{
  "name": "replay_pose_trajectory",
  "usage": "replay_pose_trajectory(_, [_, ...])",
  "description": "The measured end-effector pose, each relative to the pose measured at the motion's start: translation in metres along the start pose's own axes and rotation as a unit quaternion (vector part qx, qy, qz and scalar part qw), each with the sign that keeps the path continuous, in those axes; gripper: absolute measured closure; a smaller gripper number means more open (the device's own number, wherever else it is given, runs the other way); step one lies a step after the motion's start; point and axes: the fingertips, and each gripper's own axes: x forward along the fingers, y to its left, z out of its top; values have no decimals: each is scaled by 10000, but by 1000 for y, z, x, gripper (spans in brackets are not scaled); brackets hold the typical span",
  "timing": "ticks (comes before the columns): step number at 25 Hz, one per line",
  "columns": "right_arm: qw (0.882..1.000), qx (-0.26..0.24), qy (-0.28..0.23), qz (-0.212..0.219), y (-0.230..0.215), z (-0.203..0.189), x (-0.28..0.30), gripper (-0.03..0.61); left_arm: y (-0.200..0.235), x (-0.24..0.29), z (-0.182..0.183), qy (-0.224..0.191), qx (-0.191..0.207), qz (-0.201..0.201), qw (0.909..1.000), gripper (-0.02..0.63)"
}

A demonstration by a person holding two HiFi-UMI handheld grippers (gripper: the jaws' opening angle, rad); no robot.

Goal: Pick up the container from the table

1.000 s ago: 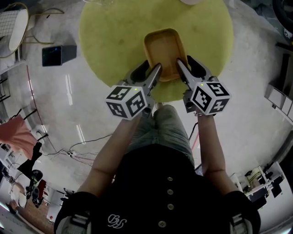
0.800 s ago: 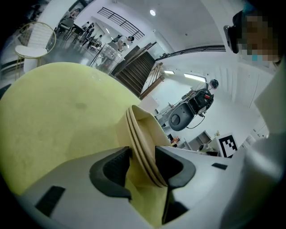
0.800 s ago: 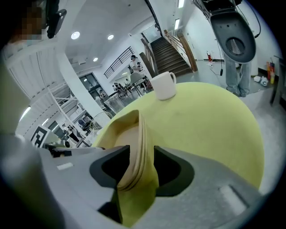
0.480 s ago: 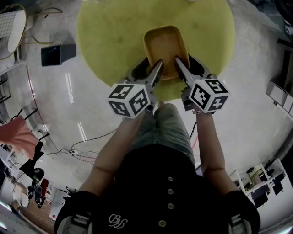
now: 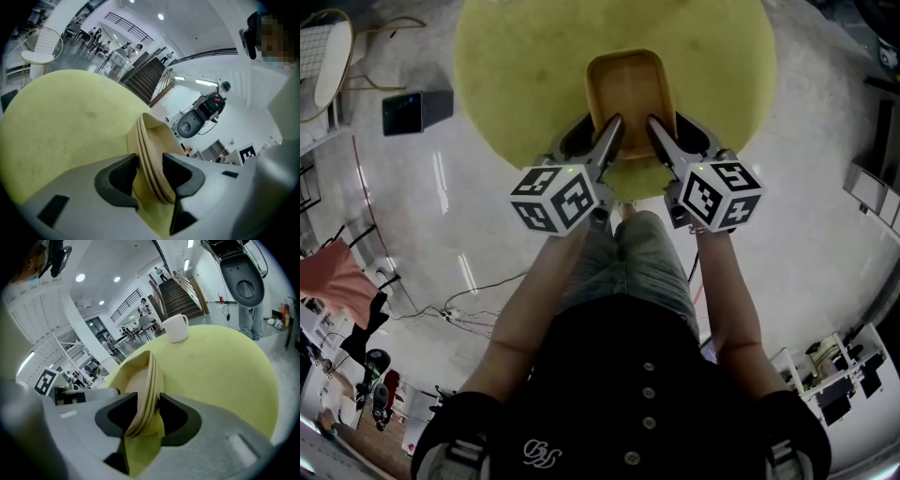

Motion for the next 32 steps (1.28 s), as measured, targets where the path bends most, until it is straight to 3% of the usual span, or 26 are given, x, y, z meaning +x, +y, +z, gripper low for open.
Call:
replay_pose_trajectory(10, [9993,73,-295,214,22,6,-25,440,-20,-26,14,-325,75,-163,9993,449])
replay_pose_trajectory(21, [9949,-165,-890,435,61,35,-74,466,-61,-69,37,-844,372,-361,9951,460])
replay_pose_trajectory(26, [9925,-257,-1075,528,76,45,-91,470,-81,-88,55,-1138,568,-487,9907,500])
replay_pose_trajectory(32, [9881,-286,-1324,725,90,67,-111,471,-109,-103,78,-1424,874,-642,9839,500])
